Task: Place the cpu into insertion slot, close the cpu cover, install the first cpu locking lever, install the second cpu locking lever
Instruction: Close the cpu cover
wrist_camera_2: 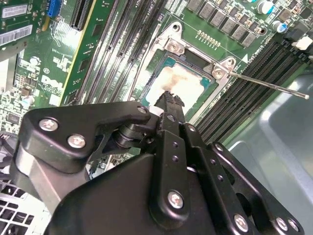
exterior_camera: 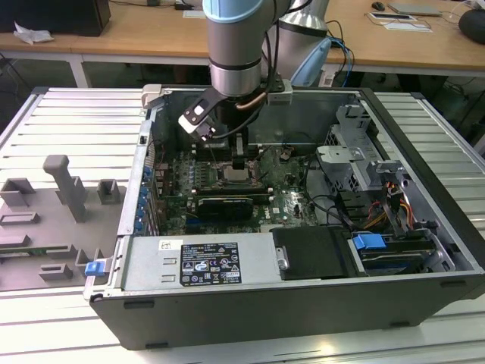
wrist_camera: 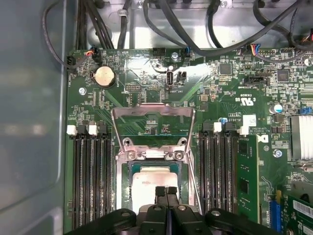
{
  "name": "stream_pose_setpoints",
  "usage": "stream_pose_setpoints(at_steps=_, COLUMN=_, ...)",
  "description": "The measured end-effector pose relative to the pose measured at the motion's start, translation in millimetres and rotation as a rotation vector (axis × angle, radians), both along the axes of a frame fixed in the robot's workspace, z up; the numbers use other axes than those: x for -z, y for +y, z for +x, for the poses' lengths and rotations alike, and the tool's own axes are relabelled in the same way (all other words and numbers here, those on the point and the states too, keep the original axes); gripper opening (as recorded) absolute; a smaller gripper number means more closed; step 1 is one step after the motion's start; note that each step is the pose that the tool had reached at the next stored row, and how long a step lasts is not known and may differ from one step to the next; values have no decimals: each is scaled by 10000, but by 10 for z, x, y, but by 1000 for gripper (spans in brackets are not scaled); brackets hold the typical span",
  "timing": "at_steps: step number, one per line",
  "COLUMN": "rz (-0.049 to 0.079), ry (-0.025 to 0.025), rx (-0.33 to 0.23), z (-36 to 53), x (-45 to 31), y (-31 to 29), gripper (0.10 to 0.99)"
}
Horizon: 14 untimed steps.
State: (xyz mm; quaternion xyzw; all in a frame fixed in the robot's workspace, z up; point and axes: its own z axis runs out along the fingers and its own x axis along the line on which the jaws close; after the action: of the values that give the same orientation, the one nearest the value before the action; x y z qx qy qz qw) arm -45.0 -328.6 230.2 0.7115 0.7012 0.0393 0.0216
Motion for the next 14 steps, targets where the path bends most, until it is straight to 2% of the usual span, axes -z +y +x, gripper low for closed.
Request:
stream_pose_setpoints(at_steps=5, rz=2, ry=-1, rx=10, z=0, x=-89, y=0, gripper=106)
stream_pose_setpoints(at_steps=7, rz=0, ry=0, rx=11, z=2, x=-90, y=-1, gripper=106)
stream_pose_setpoints(at_steps=10, rz=-2, ry=16, rx=11, z=61, x=-90, y=-1, gripper=106)
stream_pose_setpoints(at_steps=14, rz=-2, ry=77, rx=11, z=167, x=-90, y=-1, gripper=106)
